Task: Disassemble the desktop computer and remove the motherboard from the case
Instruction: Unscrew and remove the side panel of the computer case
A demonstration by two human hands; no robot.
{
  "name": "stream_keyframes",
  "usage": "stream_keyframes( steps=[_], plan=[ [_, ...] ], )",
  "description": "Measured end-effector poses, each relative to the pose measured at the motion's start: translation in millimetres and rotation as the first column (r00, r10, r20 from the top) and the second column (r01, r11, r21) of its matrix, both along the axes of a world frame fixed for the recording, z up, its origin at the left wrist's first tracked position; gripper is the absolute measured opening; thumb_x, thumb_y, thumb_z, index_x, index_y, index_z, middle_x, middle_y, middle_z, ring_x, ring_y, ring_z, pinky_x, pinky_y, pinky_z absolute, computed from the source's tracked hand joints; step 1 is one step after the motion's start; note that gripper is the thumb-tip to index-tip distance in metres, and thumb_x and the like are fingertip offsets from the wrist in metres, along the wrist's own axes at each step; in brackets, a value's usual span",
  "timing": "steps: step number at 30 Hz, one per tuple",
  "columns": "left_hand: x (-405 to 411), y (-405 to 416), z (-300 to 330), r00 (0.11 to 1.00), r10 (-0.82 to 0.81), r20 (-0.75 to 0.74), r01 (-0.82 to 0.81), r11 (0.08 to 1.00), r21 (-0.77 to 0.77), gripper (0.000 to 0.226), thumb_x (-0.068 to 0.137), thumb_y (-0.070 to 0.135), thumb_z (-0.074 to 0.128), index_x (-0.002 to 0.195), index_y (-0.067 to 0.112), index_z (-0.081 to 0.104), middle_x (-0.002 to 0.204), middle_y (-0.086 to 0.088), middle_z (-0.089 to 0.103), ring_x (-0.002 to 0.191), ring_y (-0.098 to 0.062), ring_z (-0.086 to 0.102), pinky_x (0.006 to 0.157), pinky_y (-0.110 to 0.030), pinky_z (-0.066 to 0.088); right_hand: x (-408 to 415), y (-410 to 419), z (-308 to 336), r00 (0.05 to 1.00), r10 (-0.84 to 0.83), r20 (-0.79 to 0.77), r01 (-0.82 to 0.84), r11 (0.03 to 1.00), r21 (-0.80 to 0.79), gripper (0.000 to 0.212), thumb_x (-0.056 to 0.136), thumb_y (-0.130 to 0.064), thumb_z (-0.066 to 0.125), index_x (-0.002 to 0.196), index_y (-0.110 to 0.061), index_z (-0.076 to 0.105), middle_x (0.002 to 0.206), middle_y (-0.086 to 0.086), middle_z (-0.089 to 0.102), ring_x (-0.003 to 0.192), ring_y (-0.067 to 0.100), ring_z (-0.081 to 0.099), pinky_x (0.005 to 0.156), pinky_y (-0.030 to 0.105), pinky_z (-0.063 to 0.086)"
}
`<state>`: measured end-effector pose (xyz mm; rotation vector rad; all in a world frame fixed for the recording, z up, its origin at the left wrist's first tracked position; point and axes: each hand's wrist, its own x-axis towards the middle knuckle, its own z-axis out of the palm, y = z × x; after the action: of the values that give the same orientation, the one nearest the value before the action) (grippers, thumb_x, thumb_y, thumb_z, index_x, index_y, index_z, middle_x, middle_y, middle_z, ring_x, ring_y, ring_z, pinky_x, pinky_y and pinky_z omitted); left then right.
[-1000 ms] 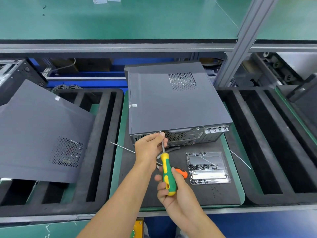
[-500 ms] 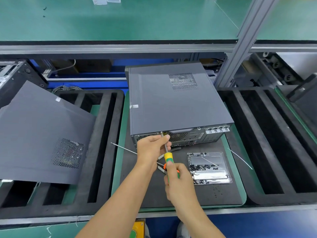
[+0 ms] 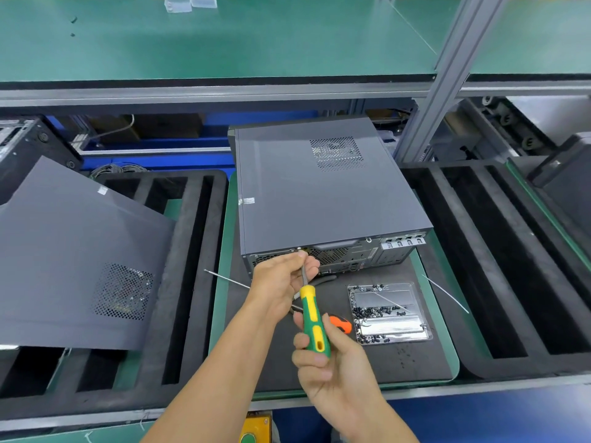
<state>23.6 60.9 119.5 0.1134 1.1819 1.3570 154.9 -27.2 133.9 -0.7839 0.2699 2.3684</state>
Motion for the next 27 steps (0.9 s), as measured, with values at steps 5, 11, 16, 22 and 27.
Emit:
stream_keyframes(
  steps=[5,11,16,22,27],
  plan=[
    [-4,-6,0,0.989,-0.107,-0.101,0.106,0.994,-0.016,0.016,0.088,0.006,0.069,0.093,-0.009,0.067,0.079,-0.019,0.072,0.066,-0.025,0.072,0.056,-0.027,0.057,-10,1,-4,0.755,-0.027,0.655,-0.195,0.945,0.263,0.030,0.084,-0.030,0.073,0.095,-0.008,0.056,0.066,0.005,0.049,0.047,0.012,0.036,0.040,0.022,0.024],
    [-1,-4,4,0.976,-0.149,-0.159,0.142,0.988,-0.053,0.008,0.087,-0.001,0.067,0.088,-0.008,0.065,0.070,-0.016,0.071,0.061,-0.023,0.071,0.054,-0.027,0.057,-13,-1,-4,0.847,-0.037,0.531,-0.078,0.978,0.192,0.042,0.085,-0.047,0.068,0.102,-0.010,0.059,0.064,0.002,0.044,0.049,0.013,0.036,0.043,0.024,0.030],
    [-3,-3,5,0.985,-0.166,-0.047,0.165,0.986,-0.016,0.010,0.094,-0.005,0.054,0.094,-0.011,0.062,0.077,-0.021,0.072,0.070,-0.029,0.074,0.056,-0.029,0.059,-4,2,-6,0.980,0.029,0.198,-0.036,0.999,0.035,0.055,0.082,-0.038,0.056,0.120,0.001,0.062,0.077,0.017,0.060,0.045,0.015,0.047,0.039,0.022,0.042],
    [-5,-6,0,0.974,-0.210,-0.089,0.209,0.978,-0.017,0.016,0.093,0.005,0.061,0.098,-0.009,0.065,0.085,-0.021,0.073,0.076,-0.028,0.073,0.062,-0.030,0.060,-1,2,-14,0.903,-0.016,0.430,-0.061,0.984,0.166,0.044,0.082,-0.033,0.066,0.111,0.000,0.068,0.084,0.018,0.068,0.055,0.018,0.058,0.047,0.027,0.051],
    [-8,-6,1,0.945,-0.231,-0.230,0.221,0.973,-0.070,0.017,0.085,0.009,0.073,0.088,-0.006,0.067,0.073,-0.015,0.071,0.063,-0.021,0.070,0.056,-0.028,0.058,-3,1,-16,0.833,-0.028,0.553,-0.125,0.963,0.237,0.040,0.068,-0.030,0.081,0.100,-0.008,0.070,0.080,0.013,0.065,0.062,0.020,0.059,0.053,0.029,0.051]
  ],
)
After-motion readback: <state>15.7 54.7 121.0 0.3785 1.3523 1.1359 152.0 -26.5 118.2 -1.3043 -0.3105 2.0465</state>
